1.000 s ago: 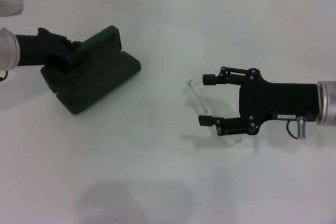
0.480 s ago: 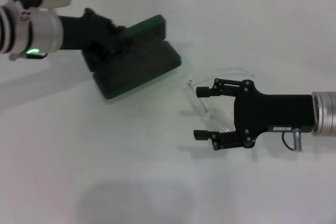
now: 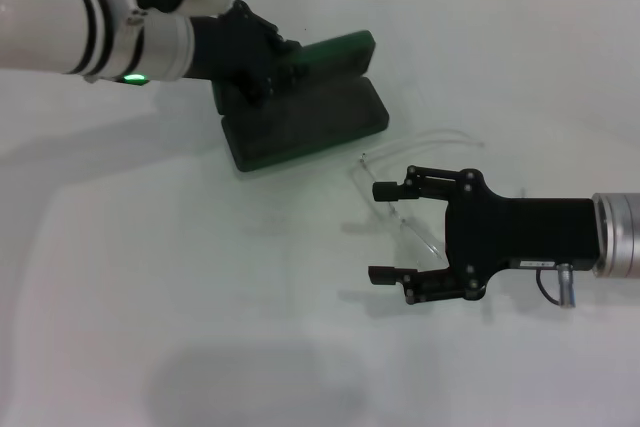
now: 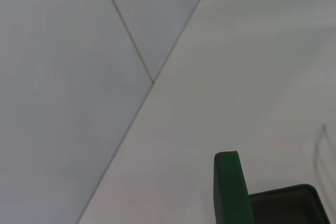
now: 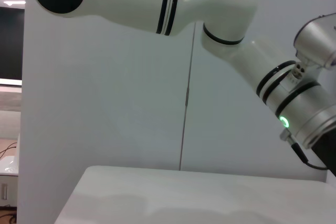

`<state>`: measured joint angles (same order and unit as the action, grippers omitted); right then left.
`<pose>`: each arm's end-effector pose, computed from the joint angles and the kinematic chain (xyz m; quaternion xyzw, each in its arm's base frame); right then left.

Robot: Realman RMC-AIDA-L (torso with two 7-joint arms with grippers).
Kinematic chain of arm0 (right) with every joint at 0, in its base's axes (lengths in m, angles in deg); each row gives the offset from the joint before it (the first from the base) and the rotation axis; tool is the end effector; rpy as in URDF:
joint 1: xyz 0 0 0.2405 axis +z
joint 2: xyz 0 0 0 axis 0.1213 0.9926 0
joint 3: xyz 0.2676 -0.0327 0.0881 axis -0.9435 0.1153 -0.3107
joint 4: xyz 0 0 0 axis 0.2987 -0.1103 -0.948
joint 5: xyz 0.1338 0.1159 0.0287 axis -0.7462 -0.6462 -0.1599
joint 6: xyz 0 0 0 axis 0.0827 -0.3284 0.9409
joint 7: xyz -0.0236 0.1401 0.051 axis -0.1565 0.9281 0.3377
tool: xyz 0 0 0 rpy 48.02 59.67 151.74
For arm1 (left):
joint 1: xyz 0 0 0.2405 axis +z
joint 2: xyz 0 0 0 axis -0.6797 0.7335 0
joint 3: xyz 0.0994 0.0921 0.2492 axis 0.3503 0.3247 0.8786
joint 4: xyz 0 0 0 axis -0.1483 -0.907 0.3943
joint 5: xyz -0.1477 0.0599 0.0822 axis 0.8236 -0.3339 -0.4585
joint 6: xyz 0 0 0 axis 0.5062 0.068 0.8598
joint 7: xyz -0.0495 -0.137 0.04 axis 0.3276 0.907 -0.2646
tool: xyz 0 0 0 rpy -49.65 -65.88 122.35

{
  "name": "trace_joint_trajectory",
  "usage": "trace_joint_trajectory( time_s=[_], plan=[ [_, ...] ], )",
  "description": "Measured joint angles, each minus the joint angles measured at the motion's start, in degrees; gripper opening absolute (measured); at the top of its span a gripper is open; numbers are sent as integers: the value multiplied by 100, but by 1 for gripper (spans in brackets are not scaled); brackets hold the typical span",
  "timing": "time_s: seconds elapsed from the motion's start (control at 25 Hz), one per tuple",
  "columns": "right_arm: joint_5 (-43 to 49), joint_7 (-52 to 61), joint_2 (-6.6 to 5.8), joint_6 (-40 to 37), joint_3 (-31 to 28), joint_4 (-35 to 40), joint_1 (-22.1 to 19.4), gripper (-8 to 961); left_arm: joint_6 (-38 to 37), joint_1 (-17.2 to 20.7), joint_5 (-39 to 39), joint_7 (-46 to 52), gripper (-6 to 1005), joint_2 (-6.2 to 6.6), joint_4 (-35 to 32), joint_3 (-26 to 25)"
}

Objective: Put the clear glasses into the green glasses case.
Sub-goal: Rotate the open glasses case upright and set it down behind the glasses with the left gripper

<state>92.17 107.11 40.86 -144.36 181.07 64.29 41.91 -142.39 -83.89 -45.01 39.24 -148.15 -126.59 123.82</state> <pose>0.2204 0.2982 -0.0586 -0.9434 -0.0527 0.3191 0.0741 -0.1971 0.4120 -0.0463 -0.9695 0.0151 0.0005 0.2446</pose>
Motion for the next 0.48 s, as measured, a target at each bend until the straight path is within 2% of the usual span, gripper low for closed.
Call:
trace_joint_trajectory(
  time_s=[0.16,0.48],
  plan=[
    [0,-32,6,0,-29,0,-62,793,-57,-68,16,-35,203,0,12,324],
    [-2,-38,9,17,-36,-2,-58,793,-295,-93,57,-56,204,-7,15,588]
  ],
)
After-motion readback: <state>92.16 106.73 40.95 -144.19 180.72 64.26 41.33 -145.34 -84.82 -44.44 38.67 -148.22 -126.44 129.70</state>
